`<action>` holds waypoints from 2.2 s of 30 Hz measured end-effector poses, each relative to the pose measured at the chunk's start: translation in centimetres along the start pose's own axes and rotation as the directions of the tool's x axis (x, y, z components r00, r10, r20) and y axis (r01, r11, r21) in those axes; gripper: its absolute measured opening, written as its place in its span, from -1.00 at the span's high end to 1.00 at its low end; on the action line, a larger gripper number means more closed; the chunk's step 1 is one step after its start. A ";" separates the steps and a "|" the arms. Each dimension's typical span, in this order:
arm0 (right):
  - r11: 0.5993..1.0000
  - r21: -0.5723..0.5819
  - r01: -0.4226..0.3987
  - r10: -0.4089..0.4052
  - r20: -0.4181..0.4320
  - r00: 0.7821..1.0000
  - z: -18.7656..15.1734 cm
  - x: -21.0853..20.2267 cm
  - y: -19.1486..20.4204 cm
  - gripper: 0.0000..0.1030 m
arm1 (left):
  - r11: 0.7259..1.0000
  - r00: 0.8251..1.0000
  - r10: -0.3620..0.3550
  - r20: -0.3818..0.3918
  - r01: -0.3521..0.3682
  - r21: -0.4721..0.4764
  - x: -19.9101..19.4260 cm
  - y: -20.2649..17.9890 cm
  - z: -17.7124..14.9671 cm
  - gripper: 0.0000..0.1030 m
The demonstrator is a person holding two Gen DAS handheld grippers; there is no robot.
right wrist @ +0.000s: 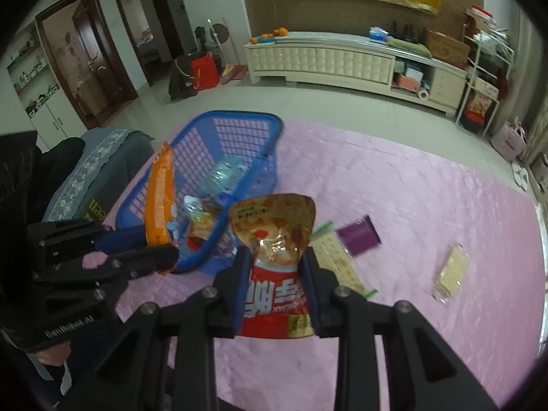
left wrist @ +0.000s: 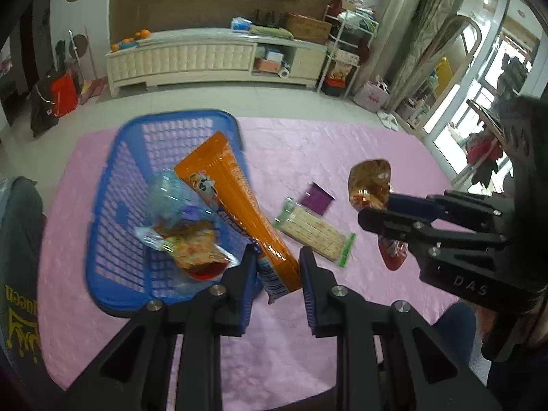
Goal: Organize snacks
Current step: 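Carry the wafer bar and red pouch over the blue basket, then open the right tool to drop the red pouch into the basket, then open the left tool to drop the orange wafer bar into the basket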
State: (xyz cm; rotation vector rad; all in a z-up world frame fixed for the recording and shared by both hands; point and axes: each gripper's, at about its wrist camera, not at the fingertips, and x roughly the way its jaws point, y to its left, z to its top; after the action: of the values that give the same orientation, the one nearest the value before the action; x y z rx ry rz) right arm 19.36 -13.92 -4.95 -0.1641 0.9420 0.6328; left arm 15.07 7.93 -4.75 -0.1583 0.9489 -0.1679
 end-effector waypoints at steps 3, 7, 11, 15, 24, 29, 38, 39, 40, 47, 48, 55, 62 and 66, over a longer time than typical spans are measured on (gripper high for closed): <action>1.000 -0.009 -0.014 0.014 -0.006 1.000 0.8 0.9 1.3 0.33 | 1.000 1.000 0.012 0.018 -0.012 -0.012 -0.8 1.7 0.6 0.56; 0.999 -0.026 -0.035 0.034 -0.021 0.999 1.7 2.2 3.4 0.33 | 1.000 0.999 0.019 0.028 -0.018 -0.026 -1.4 3.5 0.4 0.56; 0.997 -0.057 -0.044 0.041 -0.044 0.998 2.1 3.5 5.1 0.33 | 0.998 1.000 -0.012 0.027 0.013 -0.055 -1.2 5.1 0.0 0.56; 0.997 -0.064 -0.047 0.042 -0.069 0.997 2.7 5.0 6.1 0.32 | 0.998 1.000 0.010 0.027 -0.009 -0.055 -0.9 5.7 -0.2 0.56; 0.997 -0.066 -0.043 0.036 -0.103 0.994 3.7 7.2 7.6 0.30 | 0.995 0.999 0.021 0.028 -0.018 -0.102 -1.1 6.9 -0.7 0.56; 0.997 -0.081 -0.016 0.008 -0.103 0.995 4.0 7.8 8.4 -0.05 | 0.987 0.997 -0.048 0.054 0.056 -0.148 -1.9 7.0 -1.0 0.56; 1.000 -0.028 0.008 -0.011 -0.102 0.995 3.4 7.2 7.2 -0.49 | 0.990 0.999 0.018 0.031 -0.014 -0.138 -2.6 6.4 -1.4 0.56; 1.000 -0.023 0.009 -0.011 -0.096 0.995 3.4 6.9 7.1 -0.55 | 0.991 0.999 0.021 0.031 -0.016 -0.133 -2.6 6.4 -1.3 0.56; 1.000 -0.020 0.011 -0.013 -0.086 0.996 3.3 6.5 6.9 -0.59 | 0.992 0.999 0.023 0.030 -0.019 -0.125 -2.6 6.0 -1.2 0.56; 1.000 -0.013 0.023 -0.024 -0.045 0.999 3.0 4.8 5.9 -0.64 | 0.997 0.999 0.054 0.008 -0.054 -0.050 -1.8 4.0 -0.9 0.56; 1.000 -0.010 0.023 -0.024 -0.044 0.999 2.9 4.8 5.7 -0.64 | 0.998 0.999 0.054 0.001 -0.053 -0.045 -1.4 4.0 -0.7 0.56; 0.999 0.021 0.037 -0.035 -0.055 0.998 2.4 5.5 4.4 -0.64 | 0.996 0.996 0.085 -0.026 -0.085 -0.001 0.7 4.0 -0.2 0.56; 0.999 0.023 0.031 -0.029 -0.090 0.996 1.9 6.8 4.3 -0.64 | 0.996 0.994 0.082 -0.068 -0.084 -0.028 2.9 5.8 -0.3 0.55; 0.999 0.025 0.035 -0.032 -0.110 0.993 1.9 7.6 4.2 -0.64 | 0.996 0.993 0.086 -0.077 -0.088 -0.029 3.5 6.3 -0.5 0.55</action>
State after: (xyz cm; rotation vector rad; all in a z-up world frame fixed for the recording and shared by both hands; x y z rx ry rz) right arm 21.52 -6.48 -9.30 -0.1918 1.0505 0.5846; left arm 17.11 13.30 -9.07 -0.1413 1.0321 -0.0785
